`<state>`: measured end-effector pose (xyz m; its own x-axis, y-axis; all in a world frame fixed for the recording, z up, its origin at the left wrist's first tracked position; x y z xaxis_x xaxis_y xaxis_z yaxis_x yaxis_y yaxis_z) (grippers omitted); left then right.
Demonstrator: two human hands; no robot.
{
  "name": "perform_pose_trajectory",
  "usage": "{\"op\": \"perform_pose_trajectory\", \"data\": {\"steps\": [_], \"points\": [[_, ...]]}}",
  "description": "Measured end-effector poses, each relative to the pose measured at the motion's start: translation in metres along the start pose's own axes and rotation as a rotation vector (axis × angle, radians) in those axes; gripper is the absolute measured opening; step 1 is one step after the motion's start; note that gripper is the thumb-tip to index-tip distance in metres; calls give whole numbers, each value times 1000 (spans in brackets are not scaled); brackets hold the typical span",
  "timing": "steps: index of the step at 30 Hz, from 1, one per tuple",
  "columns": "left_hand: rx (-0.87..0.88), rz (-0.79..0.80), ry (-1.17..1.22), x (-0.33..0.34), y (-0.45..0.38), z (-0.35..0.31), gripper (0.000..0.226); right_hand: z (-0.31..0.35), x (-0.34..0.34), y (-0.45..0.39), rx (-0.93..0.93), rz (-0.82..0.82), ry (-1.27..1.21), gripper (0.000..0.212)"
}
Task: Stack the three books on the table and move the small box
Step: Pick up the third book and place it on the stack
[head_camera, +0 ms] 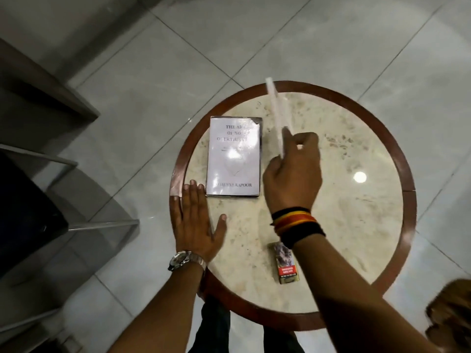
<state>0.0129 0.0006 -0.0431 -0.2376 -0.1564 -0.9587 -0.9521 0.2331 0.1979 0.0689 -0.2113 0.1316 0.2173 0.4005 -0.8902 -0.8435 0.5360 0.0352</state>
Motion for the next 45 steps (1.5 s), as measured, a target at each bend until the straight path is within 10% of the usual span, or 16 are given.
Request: {"op": "perform_pose_trajectory", "data": {"steps": [11, 22, 29, 45], "points": [[-5, 58, -76, 10, -4, 2, 107, 59, 93, 33, -54, 483, 225, 61], [19, 19, 75, 9, 0, 2, 92, -25, 62, -4, 641, 420, -308, 57], [10, 24, 52, 9, -2, 1, 93, -17, 66, -9, 648, 295, -488, 28], [-3, 7, 37, 10, -1, 1, 94, -27, 68, 6, 563, 312, -493, 40]]}}
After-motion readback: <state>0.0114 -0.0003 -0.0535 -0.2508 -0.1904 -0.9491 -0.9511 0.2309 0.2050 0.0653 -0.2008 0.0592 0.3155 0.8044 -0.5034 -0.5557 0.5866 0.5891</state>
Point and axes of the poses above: each hand's wrist, its own y-axis away from the middle knuckle, its own x-axis out of the palm, z = x × y, the point moved 1 cm from there along -y, towards the middle knuckle, and after that the axes turned 7 degrees about z, right-handed, at the moved point
